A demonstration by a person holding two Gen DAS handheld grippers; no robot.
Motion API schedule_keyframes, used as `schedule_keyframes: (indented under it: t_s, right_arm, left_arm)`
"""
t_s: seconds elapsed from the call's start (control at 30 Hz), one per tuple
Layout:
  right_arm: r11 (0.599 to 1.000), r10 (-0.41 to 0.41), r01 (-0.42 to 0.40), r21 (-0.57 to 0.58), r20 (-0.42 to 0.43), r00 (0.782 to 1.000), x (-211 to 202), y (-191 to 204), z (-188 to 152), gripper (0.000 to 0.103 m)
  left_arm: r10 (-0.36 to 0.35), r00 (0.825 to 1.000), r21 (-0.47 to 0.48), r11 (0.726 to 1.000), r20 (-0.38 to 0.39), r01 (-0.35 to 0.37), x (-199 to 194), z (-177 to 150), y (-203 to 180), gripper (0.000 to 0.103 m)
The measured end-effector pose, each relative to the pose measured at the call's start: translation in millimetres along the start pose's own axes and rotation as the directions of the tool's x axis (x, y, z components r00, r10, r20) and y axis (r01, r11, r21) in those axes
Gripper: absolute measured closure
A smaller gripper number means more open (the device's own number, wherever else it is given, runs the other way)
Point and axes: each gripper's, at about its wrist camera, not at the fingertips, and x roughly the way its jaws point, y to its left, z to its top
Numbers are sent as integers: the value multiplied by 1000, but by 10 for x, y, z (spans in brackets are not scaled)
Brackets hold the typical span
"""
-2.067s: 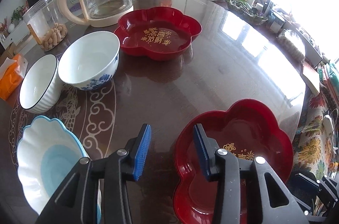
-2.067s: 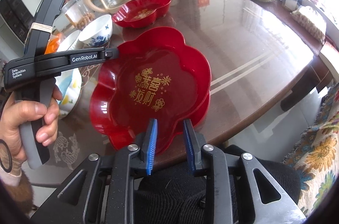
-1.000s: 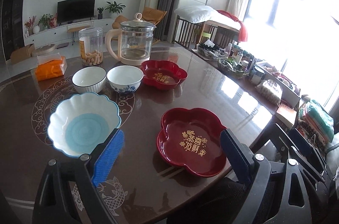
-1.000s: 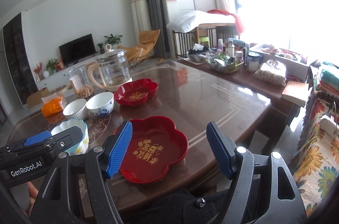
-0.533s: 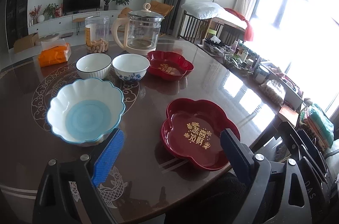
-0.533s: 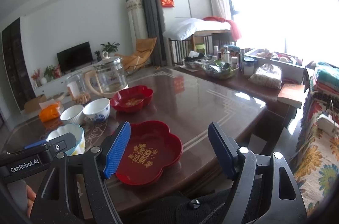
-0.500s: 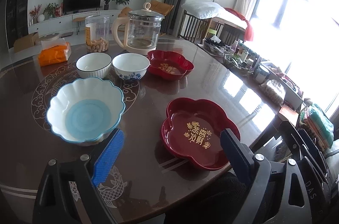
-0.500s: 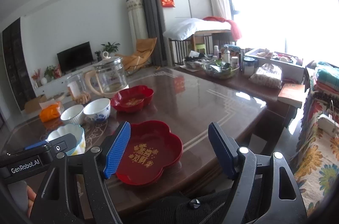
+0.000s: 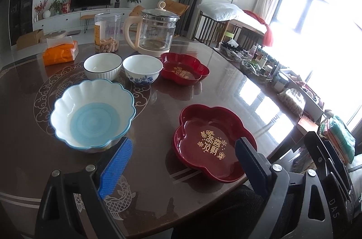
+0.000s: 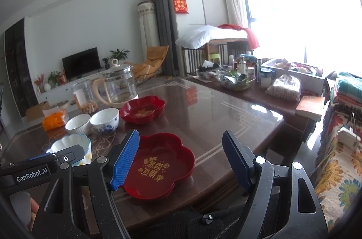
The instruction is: Organize plates and bowls
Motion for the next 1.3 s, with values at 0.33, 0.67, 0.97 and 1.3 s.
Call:
schedule_keyframes:
  t_s: [0.33, 0.67, 0.97, 1.3]
  right_arm:
    - [1000, 1, -1, -6, 5, 1000, -36, 1, -12, 24]
    - [1000, -25, 25, -5, 42, 999, -126, -30, 34, 24]
    - [999, -37, 38, -11, 58, 998, -172, -24, 47, 20]
    - [999, -41, 42, -1, 53, 998, -167, -84, 85, 20]
  left_arm:
    - [-6, 1000, 0, 1000, 7, 6, -42, -9, 0, 11]
    - [-20, 999, -12, 1000, 26, 20, -114, -13, 21, 11]
    - [-21, 999, -11, 1000, 27, 21, -133, -25, 28, 11]
    - [-20, 1000, -63, 998, -10, 19, -82, -59, 176, 11]
